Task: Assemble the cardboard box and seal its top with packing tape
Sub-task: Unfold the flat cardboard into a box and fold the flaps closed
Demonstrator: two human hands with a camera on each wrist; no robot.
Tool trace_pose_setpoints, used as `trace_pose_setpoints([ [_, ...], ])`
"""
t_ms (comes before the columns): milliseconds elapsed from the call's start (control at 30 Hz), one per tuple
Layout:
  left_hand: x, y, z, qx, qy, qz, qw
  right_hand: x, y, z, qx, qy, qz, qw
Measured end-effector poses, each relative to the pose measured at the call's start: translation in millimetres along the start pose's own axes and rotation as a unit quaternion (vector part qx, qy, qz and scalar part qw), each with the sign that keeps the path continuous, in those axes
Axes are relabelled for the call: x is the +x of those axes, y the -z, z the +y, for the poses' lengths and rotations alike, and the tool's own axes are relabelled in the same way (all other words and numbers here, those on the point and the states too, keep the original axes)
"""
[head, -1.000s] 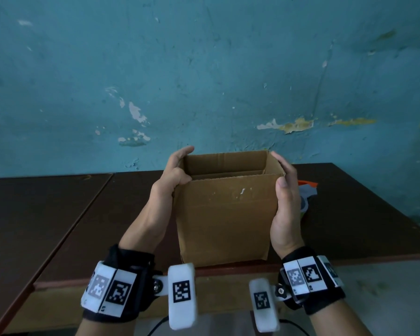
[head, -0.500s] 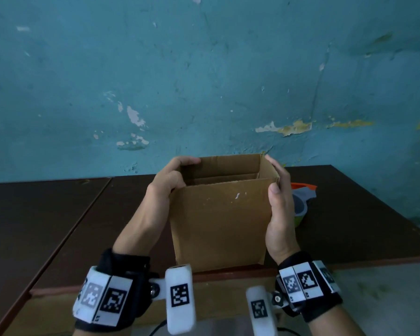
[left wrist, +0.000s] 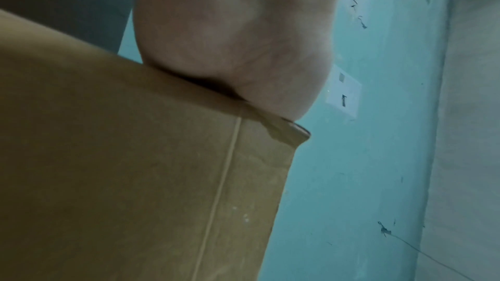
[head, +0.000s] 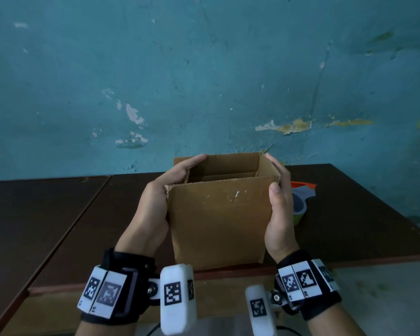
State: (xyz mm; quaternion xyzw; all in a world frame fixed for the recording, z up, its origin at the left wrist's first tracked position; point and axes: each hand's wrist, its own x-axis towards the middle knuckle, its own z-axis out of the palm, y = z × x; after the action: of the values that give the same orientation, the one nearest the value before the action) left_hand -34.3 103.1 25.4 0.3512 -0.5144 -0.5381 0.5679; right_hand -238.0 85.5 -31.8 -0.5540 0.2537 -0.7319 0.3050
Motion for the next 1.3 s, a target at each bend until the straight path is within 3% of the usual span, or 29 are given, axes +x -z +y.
trace_pose_setpoints([
  [100,2.2,3.2,-5.5,-0.029,0.003,0.010,1.000,-0.4,0.0,0.0,-0.006,0.000,-0.001,1.000],
  [333,5.6,11.2,-20.0,0.023,-0.015,0.071,0.997,2.5,-0.6,2.5,-0.023,0.014,0.009,1.000],
  [833,8.0,12.8,-22.5,0.007,0.011,0.005,1.000,4.3,2.9,1.0,-0.021,0.012,-0.004,1.000],
  [1000,6.1,13.1,-17.8,-0.001,0.013,-0.025,1.000,2.2,4.4,4.2,-0.060,0.005,-0.040,0.997],
  [1300,8.6,18.1,-24.6,-0.002,0.012,-0.011,1.000,-0.1,6.4,13.7,-0.059,-0.039,-0.029,0.997],
])
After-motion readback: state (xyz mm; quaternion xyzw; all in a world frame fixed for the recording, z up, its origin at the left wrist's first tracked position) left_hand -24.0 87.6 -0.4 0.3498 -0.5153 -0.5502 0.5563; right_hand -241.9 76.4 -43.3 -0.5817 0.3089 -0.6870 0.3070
